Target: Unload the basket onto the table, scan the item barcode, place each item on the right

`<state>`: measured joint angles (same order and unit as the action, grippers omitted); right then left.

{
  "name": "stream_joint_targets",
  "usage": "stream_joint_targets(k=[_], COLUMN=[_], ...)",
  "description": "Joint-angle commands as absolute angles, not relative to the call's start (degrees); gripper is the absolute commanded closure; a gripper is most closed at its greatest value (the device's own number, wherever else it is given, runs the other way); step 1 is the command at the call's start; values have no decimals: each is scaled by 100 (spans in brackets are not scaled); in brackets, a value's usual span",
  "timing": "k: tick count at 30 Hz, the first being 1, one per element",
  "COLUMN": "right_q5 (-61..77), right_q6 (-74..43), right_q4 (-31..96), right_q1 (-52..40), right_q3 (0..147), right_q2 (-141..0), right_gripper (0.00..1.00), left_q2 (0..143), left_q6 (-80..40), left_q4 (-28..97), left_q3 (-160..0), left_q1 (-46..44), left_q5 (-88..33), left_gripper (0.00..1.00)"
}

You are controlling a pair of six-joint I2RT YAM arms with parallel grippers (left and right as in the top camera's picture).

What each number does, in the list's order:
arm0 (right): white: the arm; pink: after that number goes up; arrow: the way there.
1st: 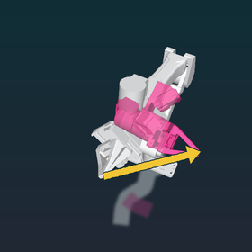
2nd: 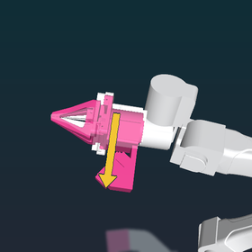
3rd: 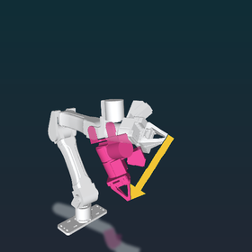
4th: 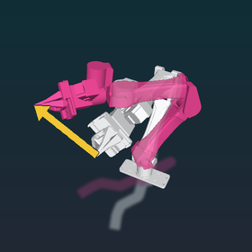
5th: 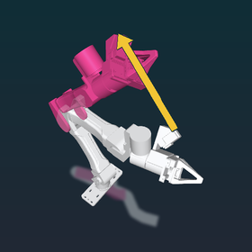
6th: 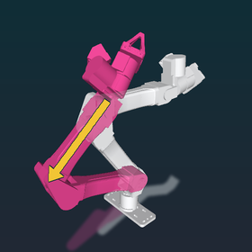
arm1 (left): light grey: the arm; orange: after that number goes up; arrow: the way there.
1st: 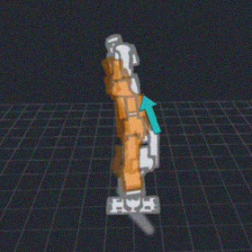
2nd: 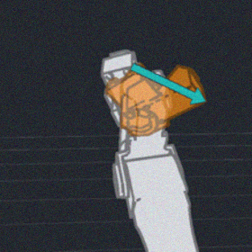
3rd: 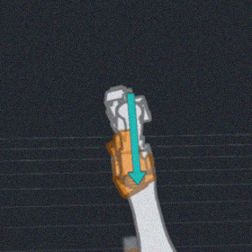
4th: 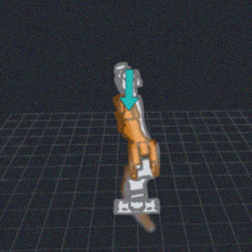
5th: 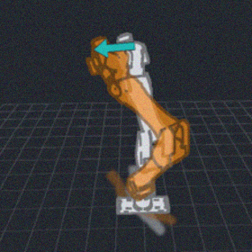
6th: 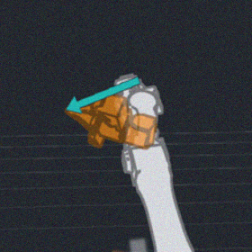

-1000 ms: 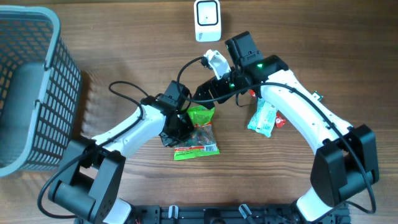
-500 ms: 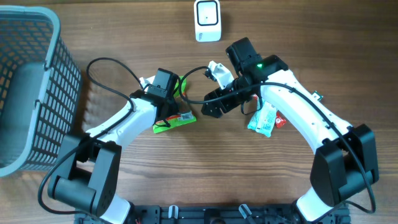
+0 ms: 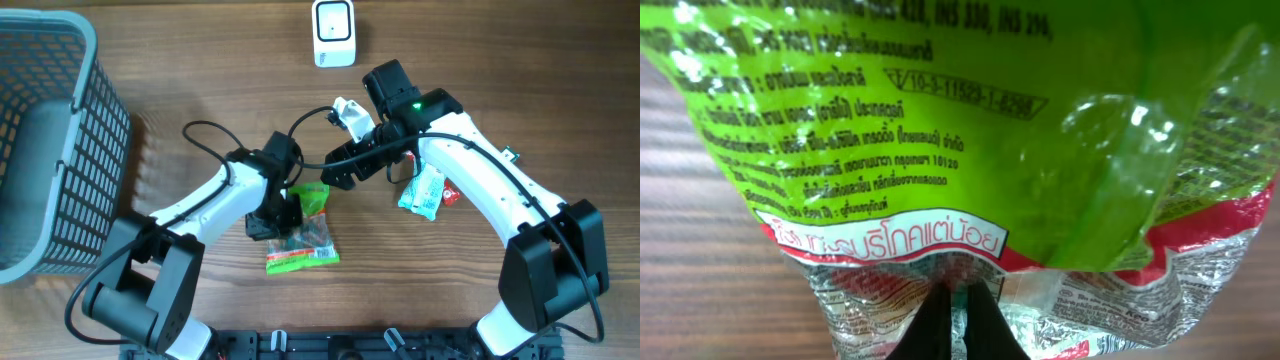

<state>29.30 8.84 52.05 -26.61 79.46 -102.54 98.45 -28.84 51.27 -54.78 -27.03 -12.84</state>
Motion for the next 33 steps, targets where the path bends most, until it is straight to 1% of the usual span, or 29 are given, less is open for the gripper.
stream_joint_targets(k=[1, 2, 3, 4, 5, 6, 7, 10, 11, 12, 13, 14, 15, 18, 21, 25, 27, 28, 29, 31, 33], right_q5=[2891, 2893, 2891, 2893, 2893, 2893, 2893, 2891, 2891, 2891, 2891, 2891, 2891, 2891, 2891, 2891, 2867, 2742, 2443, 1820, 1957], right_q6=[1334, 1334, 1334, 1334, 1334, 1332, 1332, 1332, 1330, 1332, 1332, 1332, 1332, 1330, 1330, 1332, 1332, 1330, 1275, 733, 779], right_q4=[5258, 5258, 5256, 5249, 5231, 5218, 5212, 5216, 5218, 5216, 5212, 5207, 5199, 5183, 5183, 5151, 5155, 5177, 5234, 5391, 5537], right_q1=[-2716, -2716, -2716, -2716, -2716, -2716, -2716, -2716, -2716, -2716, -2716, -2716, -2716, -2716, -2716, -2716, -2716, -2716, -2714, -2633, -2486], right_q3=[7900, 7900, 7900, 7900, 7900, 7900, 7900, 7900, 7900, 7900, 7900, 7900, 7900, 7900, 7900, 7900, 7900, 7900, 7900, 7900, 7900], right_q2=[-10368, -10368, -10368, -10368, -10368, -10368, -10368, -10368, -10368, -10368, -10368, -10368, -10368, -10368, -10368, -10368, -10368, -10368, -10368, -10368, -10368], right_gripper=[8, 7, 7, 7, 7, 7, 7, 7, 7, 7, 7, 7, 6, 6, 7, 6, 6, 4, 4, 3, 3], left_q2=[9642, 9561, 9474, 9391, 9349, 9332, 9351, 9594, 9712, 9856, 10007, 10110, 10228, 10694, 11076, 11327, 11327, 11327, 11327, 11325, 11295], left_q6=[-2781, -2832, -2902, -2945, -2943, -3000, -3098, -3428, -3527, -3542, -3546, -3568, -3640, -3653, -3649, -3647, -3647, -3647, -3647, -3645, -3627], left_q4=[5791, 5889, 5929, 5900, 5802, 5583, 5400, 5398, 5468, 5520, 5551, 5555, 5555, 5509, 5356, 4866, 4405, 4158, 4038, 3942, 4136], left_q3=[-6160, -6346, -6536, -6713, -6816, -6864, -6864, -6862, -6858, -6858, -6858, -6855, -6847, -6847, -6847, -6847, -6847, -6847, -6847, -6849, -6858], left_q1=[-2720, -2672, -2613, -2530, -2451, -2327, -2187, -1828, -1699, -1549, -1435, -1385, -1350, -1367, -1509, -1914, -2283, -2497, -2639, -2873, -2821], left_q5=[-631, -611, -611, -609, -604, -607, -563, -172, -78, -51, -54, -51, -51, -69, -403, -1579, -2250, -2436, -2440, -2362, -2169], left_gripper=[96, 96, 93, 85, 62, 48, 41, 35, 36, 53, 83, 93, 96, 96, 96, 96, 96, 96, 96, 96, 96])
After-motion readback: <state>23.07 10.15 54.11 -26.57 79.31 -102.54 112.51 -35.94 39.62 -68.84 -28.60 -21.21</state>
